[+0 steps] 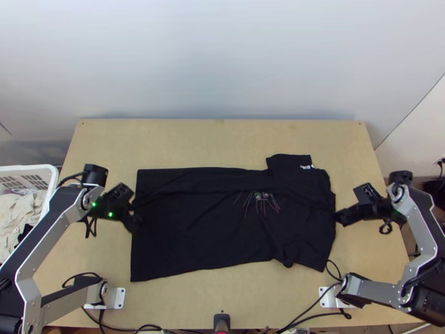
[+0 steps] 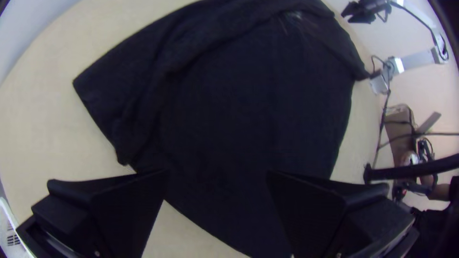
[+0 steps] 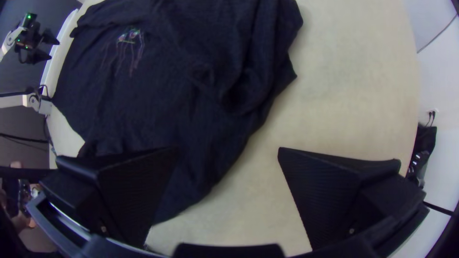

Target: Fold the t-shirt

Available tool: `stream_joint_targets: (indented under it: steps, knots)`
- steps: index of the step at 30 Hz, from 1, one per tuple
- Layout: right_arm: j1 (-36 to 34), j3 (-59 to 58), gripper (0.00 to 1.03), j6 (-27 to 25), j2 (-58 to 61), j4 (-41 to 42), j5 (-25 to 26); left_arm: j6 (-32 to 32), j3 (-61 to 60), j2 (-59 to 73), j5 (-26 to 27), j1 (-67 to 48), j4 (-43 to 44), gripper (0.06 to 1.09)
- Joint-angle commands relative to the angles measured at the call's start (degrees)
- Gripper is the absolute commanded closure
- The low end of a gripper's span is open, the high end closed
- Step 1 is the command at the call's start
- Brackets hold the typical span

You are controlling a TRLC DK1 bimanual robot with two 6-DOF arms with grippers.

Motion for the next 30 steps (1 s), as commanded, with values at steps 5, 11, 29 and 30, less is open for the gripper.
stream_joint_targets:
  steps: [5, 11, 29, 30]
  knots:
    - [-4.53, -2.8, 0.12, -8.41, -3.73, -10.03, 0.35, 10.08, -3.68, -4.62, 0.07, -4.77, -12.0, 0.13]
    - [-3.74, -5.09, 0.15, -8.49, -4.52, -10.3, 0.35, 10.52, -8.6, -8.58, -2.65, -9.87, -11.83, 0.13]
    - [-1.45, -8.51, 0.16, -9.11, -9.61, -11.35, 0.35, 8.85, -11.5, -22.38, -12.76, -21.91, -16.13, 0.13]
    - [-1.19, -8.6, 0.16, -9.02, -9.61, -11.26, 0.35, 9.03, -11.77, -22.9, -13.29, -22.96, -16.22, 0.13]
